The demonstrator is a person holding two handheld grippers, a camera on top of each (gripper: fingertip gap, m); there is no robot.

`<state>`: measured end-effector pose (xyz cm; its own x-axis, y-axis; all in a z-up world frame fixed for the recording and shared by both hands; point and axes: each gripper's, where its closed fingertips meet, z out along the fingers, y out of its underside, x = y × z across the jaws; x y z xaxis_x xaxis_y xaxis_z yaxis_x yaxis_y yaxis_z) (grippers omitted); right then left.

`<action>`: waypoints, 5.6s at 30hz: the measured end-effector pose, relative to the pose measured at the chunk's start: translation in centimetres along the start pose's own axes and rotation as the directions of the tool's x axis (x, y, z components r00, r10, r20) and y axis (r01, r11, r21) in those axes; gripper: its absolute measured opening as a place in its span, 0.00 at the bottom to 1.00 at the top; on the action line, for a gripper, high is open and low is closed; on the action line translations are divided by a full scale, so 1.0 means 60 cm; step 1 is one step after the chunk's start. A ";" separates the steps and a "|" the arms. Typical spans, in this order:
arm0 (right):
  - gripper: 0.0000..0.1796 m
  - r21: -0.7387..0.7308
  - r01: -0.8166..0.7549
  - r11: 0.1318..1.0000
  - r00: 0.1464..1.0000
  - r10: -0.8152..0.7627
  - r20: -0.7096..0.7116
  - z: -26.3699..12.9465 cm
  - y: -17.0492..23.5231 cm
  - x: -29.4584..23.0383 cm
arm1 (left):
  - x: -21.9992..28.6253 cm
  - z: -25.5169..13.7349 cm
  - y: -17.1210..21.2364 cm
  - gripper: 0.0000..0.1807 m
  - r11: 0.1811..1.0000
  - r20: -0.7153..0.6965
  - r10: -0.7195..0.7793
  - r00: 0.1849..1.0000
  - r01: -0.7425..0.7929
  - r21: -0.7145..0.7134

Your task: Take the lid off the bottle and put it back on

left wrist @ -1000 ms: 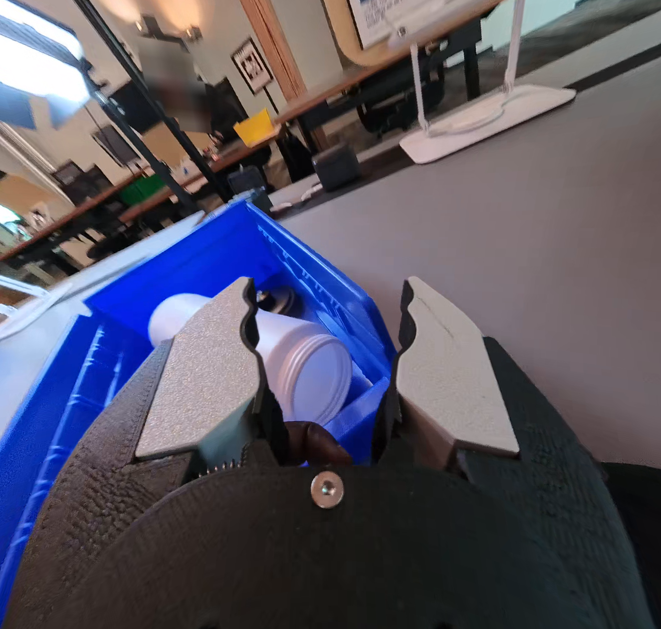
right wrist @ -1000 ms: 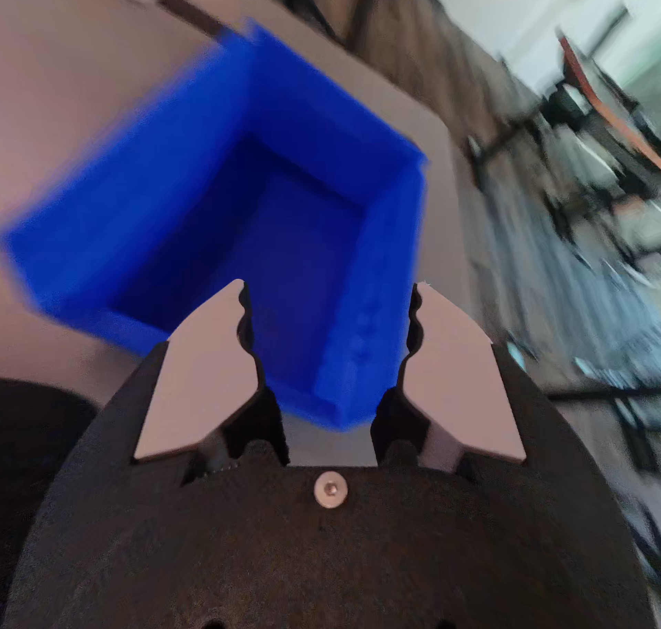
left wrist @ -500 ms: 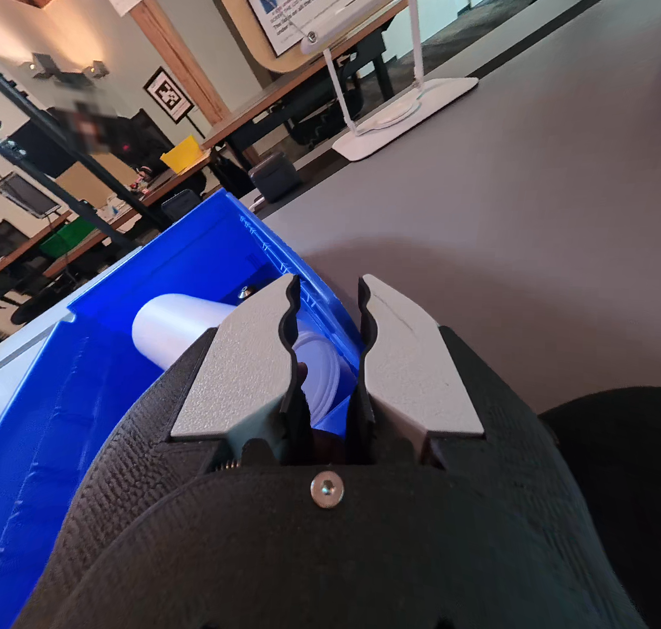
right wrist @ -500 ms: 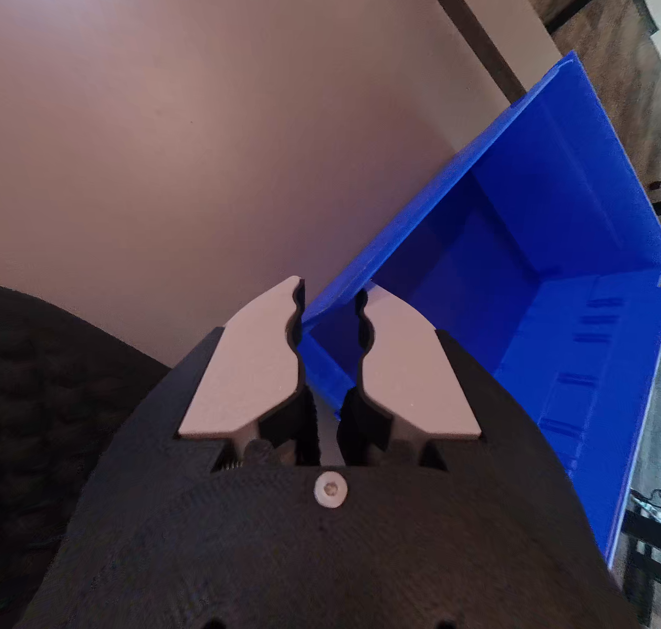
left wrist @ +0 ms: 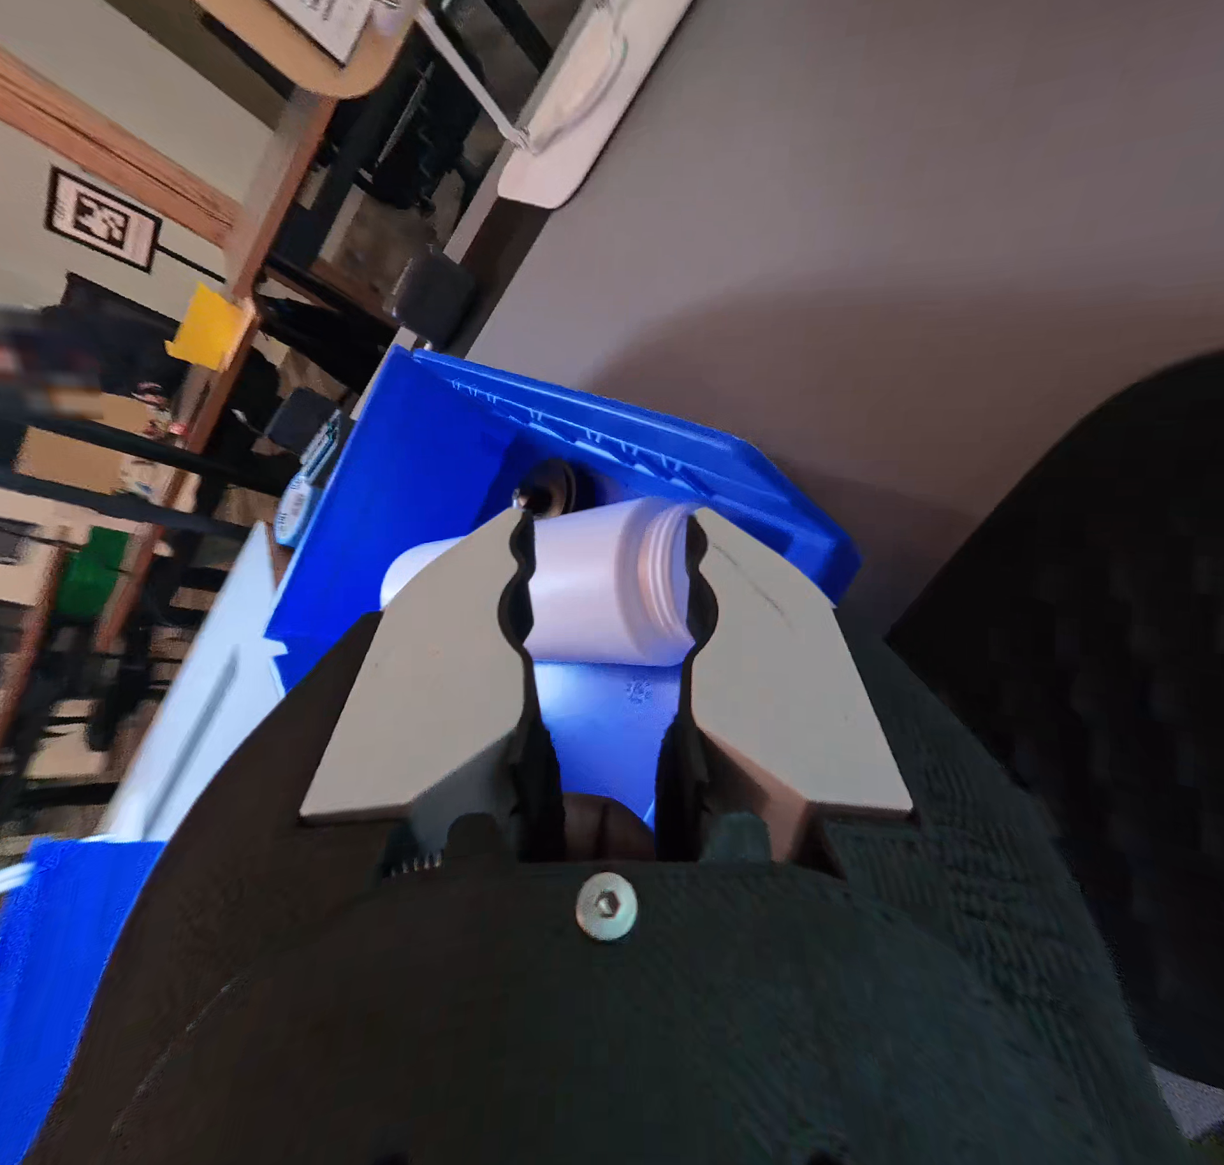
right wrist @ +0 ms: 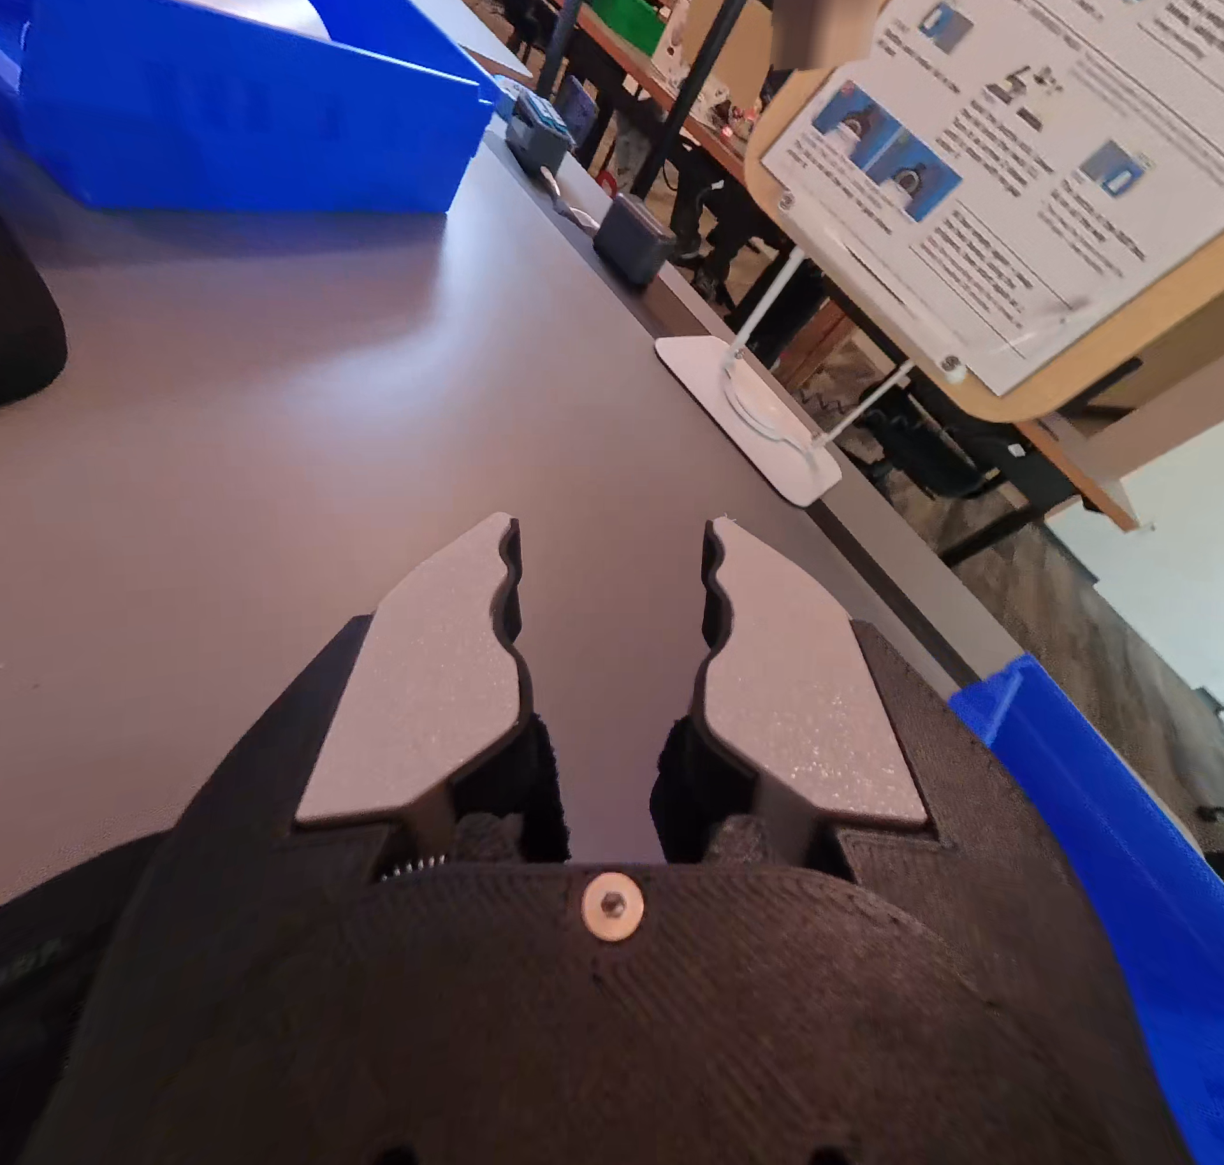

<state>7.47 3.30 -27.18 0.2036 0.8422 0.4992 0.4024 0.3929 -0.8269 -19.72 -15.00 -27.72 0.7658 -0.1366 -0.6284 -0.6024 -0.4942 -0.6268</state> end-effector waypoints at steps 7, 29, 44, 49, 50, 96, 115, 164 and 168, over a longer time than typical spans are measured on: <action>0.29 0.042 -0.011 0.999 0.997 0.008 0.071 0.047 0.012 -0.041 | 0.035 0.036 0.043 0.11 0.985 0.067 0.129 0.989 -0.120 -0.123; 0.27 0.040 -0.081 0.996 0.995 0.078 0.064 0.051 0.044 -0.029 | -0.224 -0.037 -0.010 0.02 0.991 0.300 0.013 0.954 0.028 -0.131; 0.27 0.044 -0.111 0.993 0.993 0.109 0.052 0.047 0.052 -0.018 | -0.316 0.021 0.085 0.07 0.865 0.069 -0.390 0.918 0.391 -0.314; 0.27 0.045 -0.118 0.992 0.992 0.116 0.051 0.048 0.053 -0.018 | -0.316 0.014 0.099 0.25 0.847 0.073 -0.454 0.888 0.456 -0.273; 0.27 0.044 -0.125 0.991 0.991 0.122 0.055 0.049 0.054 -0.018 | -0.318 0.010 0.098 0.28 0.848 0.077 -0.463 0.883 0.466 -0.252; 0.27 0.070 -0.131 0.989 0.988 0.124 0.092 0.053 0.055 -0.026 | -0.237 -0.045 -0.136 0.55 0.764 0.141 -0.535 0.833 0.406 0.501; 0.38 0.111 -0.325 0.939 0.927 0.293 0.232 0.042 0.049 -0.031 | 0.125 0.122 -0.360 0.56 0.700 -0.458 -0.316 0.831 0.530 0.479; 0.43 0.068 -0.361 0.930 0.899 0.328 0.290 0.047 0.058 -0.046 | -0.061 0.270 0.159 0.45 0.858 -0.265 -0.492 0.829 0.411 -0.308; 0.43 0.069 -0.365 0.929 0.899 0.332 0.286 0.047 0.059 -0.044 | -0.074 0.263 0.162 0.38 0.854 -0.208 -0.489 0.847 0.416 -0.313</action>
<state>5.86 3.51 -32.12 0.0616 0.9930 0.1005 0.2376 0.0832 -0.9678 -32.55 -5.64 -38.29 0.9901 -0.0528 -0.1299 -0.1254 -0.7477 -0.6521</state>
